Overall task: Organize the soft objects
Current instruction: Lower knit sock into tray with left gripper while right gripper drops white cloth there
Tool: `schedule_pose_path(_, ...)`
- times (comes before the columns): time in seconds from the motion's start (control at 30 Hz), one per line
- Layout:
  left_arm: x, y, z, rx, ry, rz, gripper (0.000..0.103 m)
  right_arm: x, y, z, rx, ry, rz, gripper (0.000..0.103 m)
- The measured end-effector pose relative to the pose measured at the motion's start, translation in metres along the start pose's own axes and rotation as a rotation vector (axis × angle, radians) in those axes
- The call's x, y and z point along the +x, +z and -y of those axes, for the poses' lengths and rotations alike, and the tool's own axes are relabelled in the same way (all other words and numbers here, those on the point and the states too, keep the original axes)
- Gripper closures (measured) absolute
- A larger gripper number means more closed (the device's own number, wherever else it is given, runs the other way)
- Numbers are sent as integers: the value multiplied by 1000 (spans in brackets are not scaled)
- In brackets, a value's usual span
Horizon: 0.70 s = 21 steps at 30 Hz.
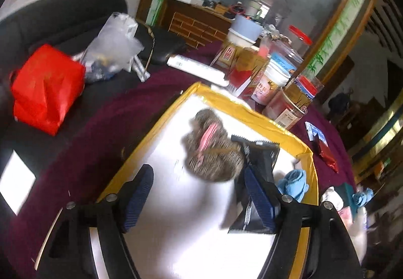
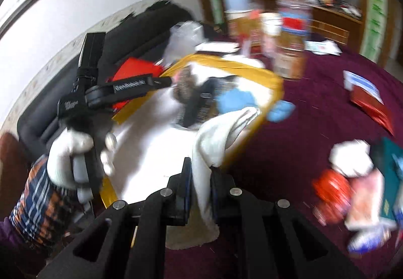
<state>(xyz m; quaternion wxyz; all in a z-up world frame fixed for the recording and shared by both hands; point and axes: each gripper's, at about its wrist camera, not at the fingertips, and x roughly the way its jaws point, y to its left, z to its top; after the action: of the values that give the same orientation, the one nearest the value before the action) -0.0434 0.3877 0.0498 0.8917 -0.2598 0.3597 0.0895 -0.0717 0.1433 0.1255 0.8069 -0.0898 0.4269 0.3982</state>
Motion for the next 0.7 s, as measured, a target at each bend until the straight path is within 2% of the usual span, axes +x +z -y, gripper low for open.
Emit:
schedule_pose_path(0.13, 12, -6, -9, -52, -11, -55, 24, 63, 20, -17, -38, 60, -189, 90)
schedule_pose_path(0.23, 17, -12, -4, -59, 12, -91, 20, 93, 28, -14, -56, -10, -273, 90)
schedule_pose_path(0.27, 21, -17, -3, -62, 20, -119, 20, 98, 31, -10, -68, -54, -279, 90)
schedule_pose_path(0.33, 19, -21, 4, -17, 42, -112, 14, 106, 38, 0, -76, -143, -278, 90)
schedule_pose_path(0.5, 18, -33, 17, 41, 74, -114, 8, 115, 63, 25, -49, -243, -233, 91)
schedule_pose_path(0.57, 17, -33, 15, 33, 64, -111, 7, 119, 66, 27, -58, -269, -223, 85)
schedule_pose_path(0.63, 16, -31, 12, 13, 33, -107, 7, 114, 70, 31, -36, -230, -204, 68)
schedule_pose_path(0.7, 15, -30, 10, 0, -10, -114, 7, 98, 72, 37, 11, -189, -162, 56)
